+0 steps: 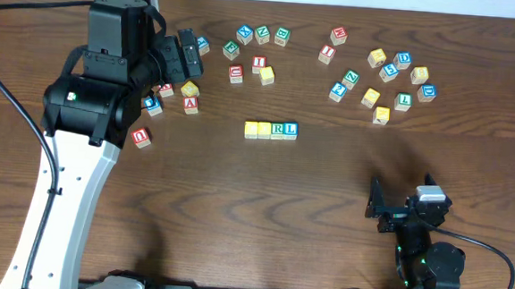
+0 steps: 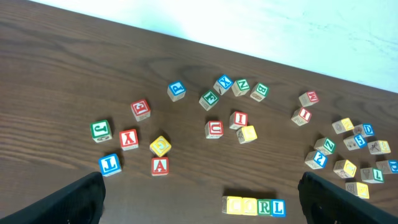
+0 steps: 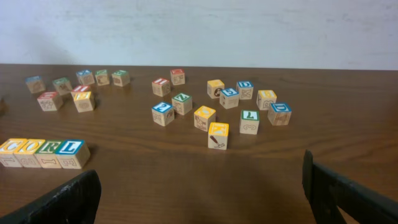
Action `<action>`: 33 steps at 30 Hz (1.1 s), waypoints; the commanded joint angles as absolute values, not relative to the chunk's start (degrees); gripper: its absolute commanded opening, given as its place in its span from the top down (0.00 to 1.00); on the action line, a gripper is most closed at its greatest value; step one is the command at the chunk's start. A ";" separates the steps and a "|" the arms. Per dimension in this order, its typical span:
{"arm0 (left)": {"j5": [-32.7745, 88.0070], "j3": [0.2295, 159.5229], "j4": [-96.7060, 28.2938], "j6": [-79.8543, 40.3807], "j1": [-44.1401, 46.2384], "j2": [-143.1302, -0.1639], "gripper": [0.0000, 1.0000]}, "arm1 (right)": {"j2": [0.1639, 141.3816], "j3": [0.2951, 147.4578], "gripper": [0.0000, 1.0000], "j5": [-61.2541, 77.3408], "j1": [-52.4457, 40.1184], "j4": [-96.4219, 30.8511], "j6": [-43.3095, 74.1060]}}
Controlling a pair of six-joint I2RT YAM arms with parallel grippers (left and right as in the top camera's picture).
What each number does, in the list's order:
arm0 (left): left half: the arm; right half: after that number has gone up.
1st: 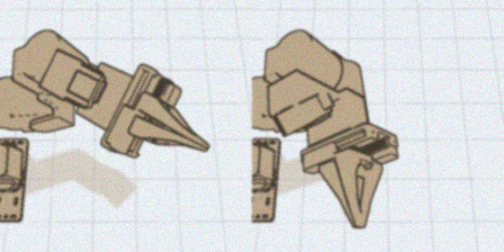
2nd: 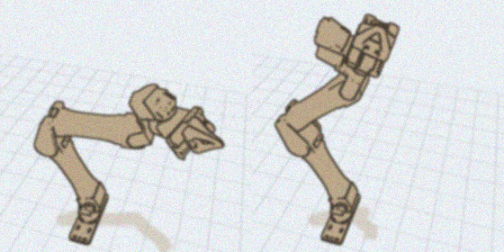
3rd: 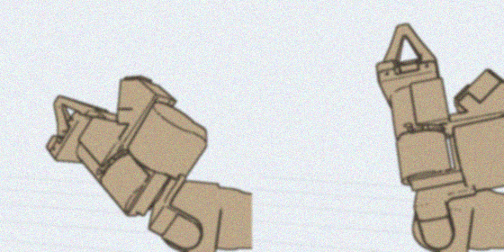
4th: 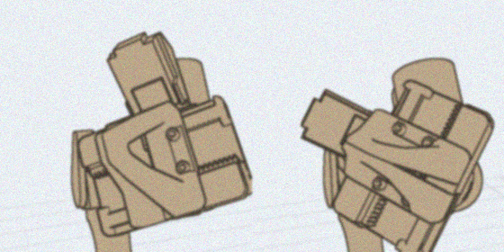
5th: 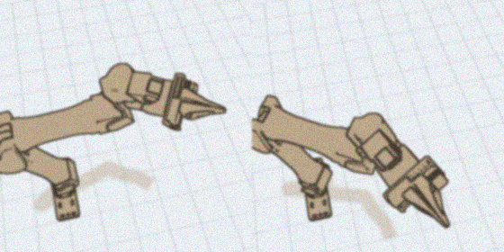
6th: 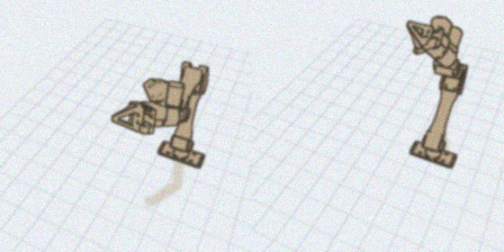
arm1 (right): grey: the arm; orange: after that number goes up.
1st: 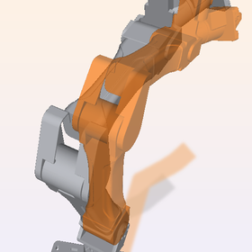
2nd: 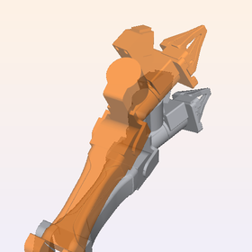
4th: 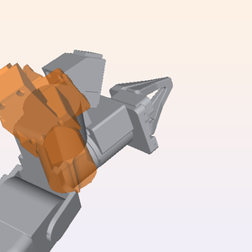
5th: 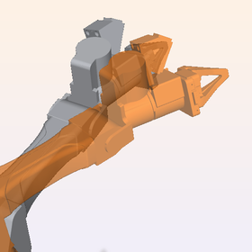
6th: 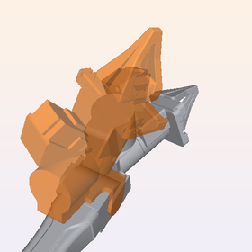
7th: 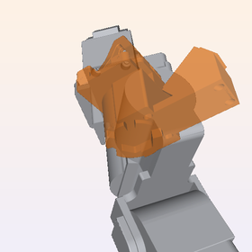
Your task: Spell out CORL
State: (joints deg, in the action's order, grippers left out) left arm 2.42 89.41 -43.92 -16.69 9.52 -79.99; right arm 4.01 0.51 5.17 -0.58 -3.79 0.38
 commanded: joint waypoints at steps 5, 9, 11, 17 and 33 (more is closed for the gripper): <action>1.89 89.91 -44.12 -16.53 9.28 -80.23 0.02 | 3.66 0.32 0.01 5.54 -0.03 -3.81 0.34; 1.89 89.91 -44.12 -16.53 9.28 -80.23 0.02 | 3.66 0.32 0.01 5.54 -0.03 -3.81 0.34; 1.89 89.91 -44.12 -16.53 9.28 -80.23 0.02 | 3.66 0.32 0.01 5.54 -0.03 -3.81 0.34; 1.89 89.91 -44.12 -16.53 9.28 -80.23 0.02 | 3.66 0.32 0.01 5.54 -0.03 -3.81 0.34; -2.61 87.90 -44.27 -16.49 9.28 -78.52 0.02 | 3.66 0.32 0.01 5.54 -0.03 -3.81 0.34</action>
